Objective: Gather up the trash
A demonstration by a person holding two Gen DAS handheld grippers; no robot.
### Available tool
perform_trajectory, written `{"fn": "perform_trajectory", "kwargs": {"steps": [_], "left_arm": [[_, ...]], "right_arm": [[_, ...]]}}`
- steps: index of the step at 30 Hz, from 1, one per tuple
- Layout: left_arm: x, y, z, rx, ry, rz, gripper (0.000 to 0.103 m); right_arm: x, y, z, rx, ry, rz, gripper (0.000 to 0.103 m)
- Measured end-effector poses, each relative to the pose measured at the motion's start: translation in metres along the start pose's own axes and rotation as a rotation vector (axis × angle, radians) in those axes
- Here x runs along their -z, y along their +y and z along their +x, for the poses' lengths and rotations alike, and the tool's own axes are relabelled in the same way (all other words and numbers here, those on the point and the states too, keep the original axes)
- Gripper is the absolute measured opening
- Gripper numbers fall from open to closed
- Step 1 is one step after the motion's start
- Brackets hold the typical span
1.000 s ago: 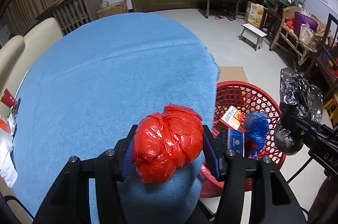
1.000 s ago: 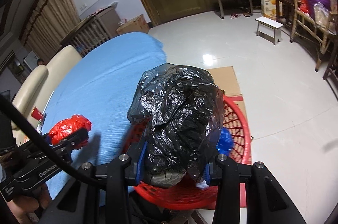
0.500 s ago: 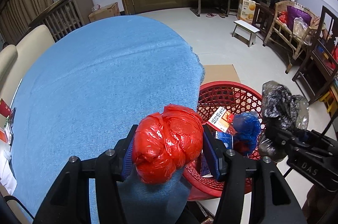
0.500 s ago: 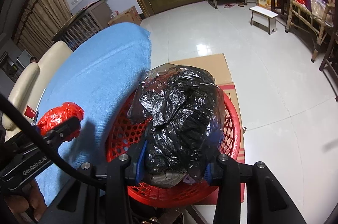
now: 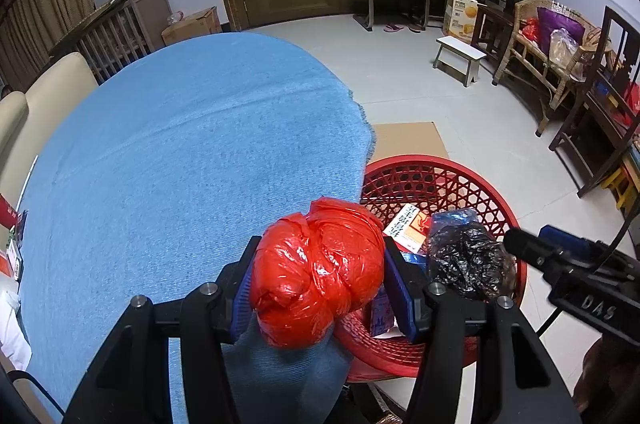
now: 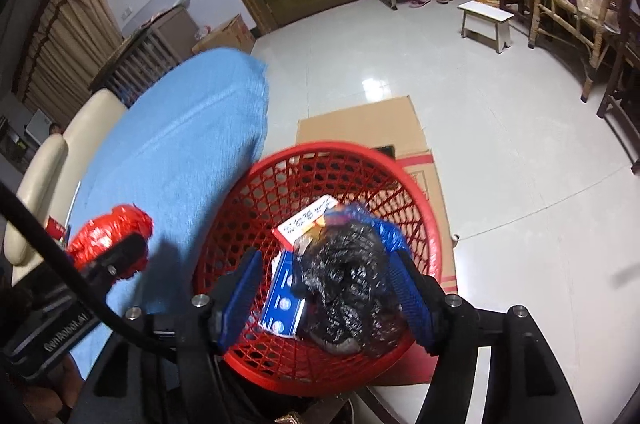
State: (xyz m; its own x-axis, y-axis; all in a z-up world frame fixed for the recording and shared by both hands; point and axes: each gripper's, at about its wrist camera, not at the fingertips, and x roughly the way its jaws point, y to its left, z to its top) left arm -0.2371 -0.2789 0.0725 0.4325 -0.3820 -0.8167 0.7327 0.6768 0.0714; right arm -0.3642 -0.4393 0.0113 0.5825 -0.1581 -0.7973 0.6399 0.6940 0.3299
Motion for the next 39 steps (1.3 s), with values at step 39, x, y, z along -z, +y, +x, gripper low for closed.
{"fn": "perform_trajectory", "kwargs": {"steps": [39], "left_arm": [[-0.011, -0.034, 0.013, 0.079, 0.022, 0.065, 0.075]], "right_arm": [[-0.032, -0.022, -0.069, -0.018, -0.218, 0.051, 0.071]]}}
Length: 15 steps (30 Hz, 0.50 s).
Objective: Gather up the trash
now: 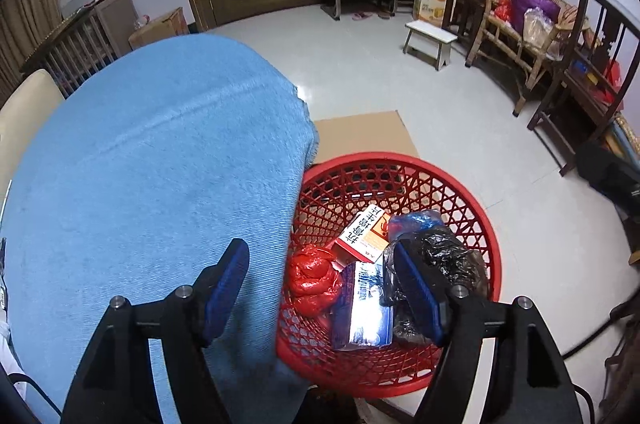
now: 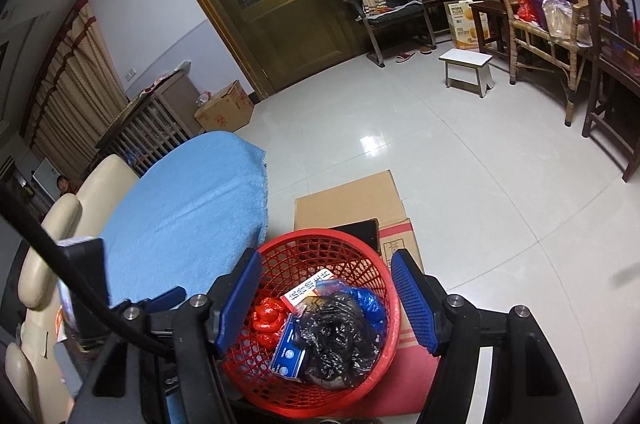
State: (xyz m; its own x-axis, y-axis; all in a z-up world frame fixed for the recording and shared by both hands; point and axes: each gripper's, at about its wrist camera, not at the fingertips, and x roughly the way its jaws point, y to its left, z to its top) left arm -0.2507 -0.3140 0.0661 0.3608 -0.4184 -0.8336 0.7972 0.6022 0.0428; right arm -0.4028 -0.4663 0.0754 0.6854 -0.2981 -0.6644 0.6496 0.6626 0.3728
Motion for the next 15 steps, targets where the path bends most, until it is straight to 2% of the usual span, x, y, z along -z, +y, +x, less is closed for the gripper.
{"fn": "perform_trajectory", "kwargs": {"steps": [7, 11, 15], "left_arm": [[0.014, 0.042, -0.034, -0.005, -0.077, -0.079, 0.075], [0.026, 0.071, -0.051, -0.022, -0.118, -0.146, 0.076], [0.04, 0.092, -0.064, -0.033, -0.142, -0.185, 0.077]], "right_arm": [[0.025, 0.023, 0.005, 0.041, -0.012, -0.085, 0.074], [0.059, 0.043, 0.019, 0.081, 0.011, -0.179, 0.074], [0.089, 0.064, 0.027, 0.082, 0.043, -0.259, 0.074]]}}
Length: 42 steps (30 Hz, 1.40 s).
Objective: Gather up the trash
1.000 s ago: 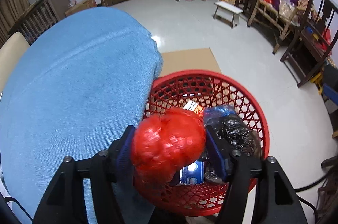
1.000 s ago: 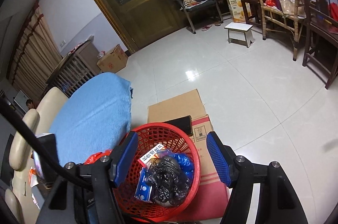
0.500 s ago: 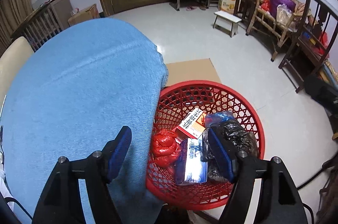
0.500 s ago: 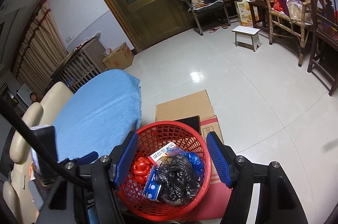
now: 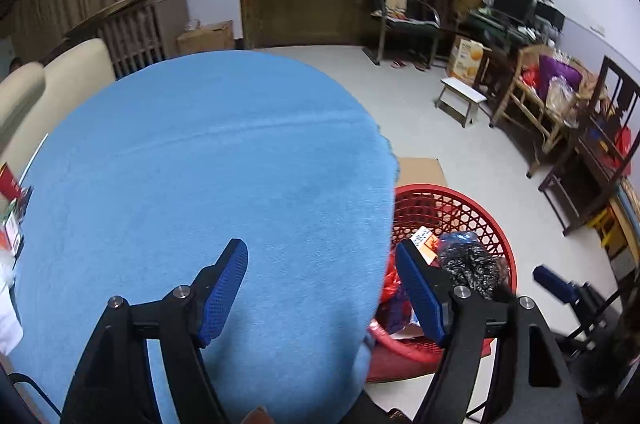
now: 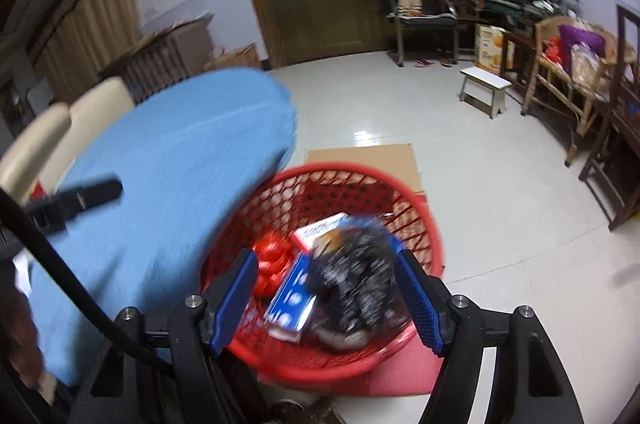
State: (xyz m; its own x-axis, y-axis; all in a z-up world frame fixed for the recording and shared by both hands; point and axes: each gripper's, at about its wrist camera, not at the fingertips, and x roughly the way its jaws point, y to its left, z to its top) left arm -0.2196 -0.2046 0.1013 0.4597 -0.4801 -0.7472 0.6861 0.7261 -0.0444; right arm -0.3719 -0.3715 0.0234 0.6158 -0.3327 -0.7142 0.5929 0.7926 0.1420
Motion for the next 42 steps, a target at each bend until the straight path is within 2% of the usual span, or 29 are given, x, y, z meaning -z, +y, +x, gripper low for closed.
{"fn": "perform_trajectory", "kwargs": {"steps": [6, 16, 26, 42], "left_arm": [[0.008, 0.017, -0.015, -0.026, -0.035, -0.023, 0.077], [0.008, 0.006, -0.03, -0.033, -0.099, 0.022, 0.079], [0.011, 0.004, -0.022, -0.023, -0.077, 0.016, 0.079], [0.012, 0.0, -0.015, -0.02, -0.067, 0.023, 0.079]], "right_arm": [[0.01, 0.03, -0.002, -0.014, -0.001, -0.061, 0.074], [0.003, 0.042, -0.013, -0.001, -0.041, -0.087, 0.074], [-0.008, 0.037, -0.021, 0.026, -0.068, -0.067, 0.074], [-0.009, 0.034, -0.021, 0.028, -0.065, -0.062, 0.074]]}}
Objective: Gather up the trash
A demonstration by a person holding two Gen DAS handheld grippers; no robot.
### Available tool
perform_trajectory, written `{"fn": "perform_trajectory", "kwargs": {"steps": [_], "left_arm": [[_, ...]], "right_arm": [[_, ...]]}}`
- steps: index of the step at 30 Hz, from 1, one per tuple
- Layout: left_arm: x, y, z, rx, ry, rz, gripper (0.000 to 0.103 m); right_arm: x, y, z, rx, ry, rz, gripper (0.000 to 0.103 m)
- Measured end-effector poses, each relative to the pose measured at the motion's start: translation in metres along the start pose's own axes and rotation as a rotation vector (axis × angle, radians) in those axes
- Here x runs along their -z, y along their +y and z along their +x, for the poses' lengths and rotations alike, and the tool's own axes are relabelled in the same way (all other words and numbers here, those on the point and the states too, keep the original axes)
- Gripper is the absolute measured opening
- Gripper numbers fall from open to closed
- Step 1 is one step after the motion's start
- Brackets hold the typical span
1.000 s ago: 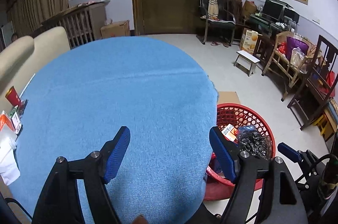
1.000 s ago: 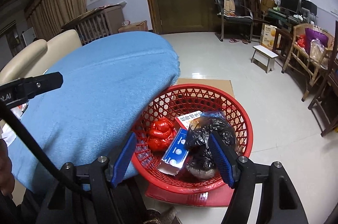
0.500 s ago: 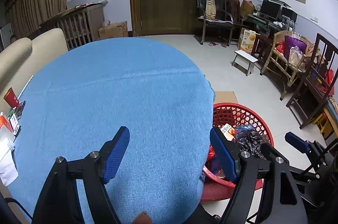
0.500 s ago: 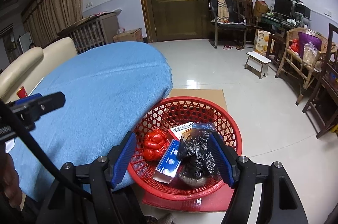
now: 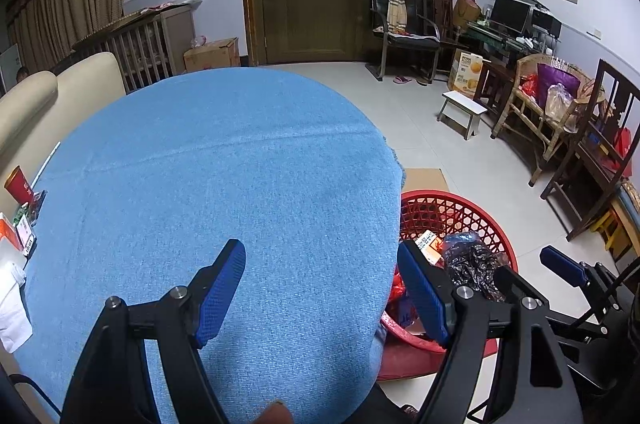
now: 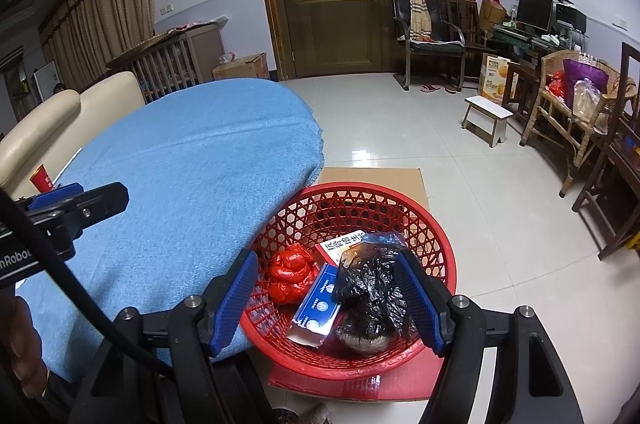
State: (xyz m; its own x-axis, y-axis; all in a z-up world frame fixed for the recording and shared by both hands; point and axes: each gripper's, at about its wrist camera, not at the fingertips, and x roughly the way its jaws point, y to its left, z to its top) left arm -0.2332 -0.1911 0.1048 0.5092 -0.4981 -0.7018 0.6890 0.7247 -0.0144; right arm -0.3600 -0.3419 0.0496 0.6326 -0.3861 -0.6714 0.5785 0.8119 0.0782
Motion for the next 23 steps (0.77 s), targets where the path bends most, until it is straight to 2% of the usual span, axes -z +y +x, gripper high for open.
{"fn": "perform_trajectory", "kwargs": {"steps": [23], "left_arm": [[0.0052, -0.0071, 0.0001, 0.018, 0.001, 0.032, 0.079]], "right_arm": [[0.0014, -0.003, 0.0, 0.013, 0.006, 0.006, 0.074]]}}
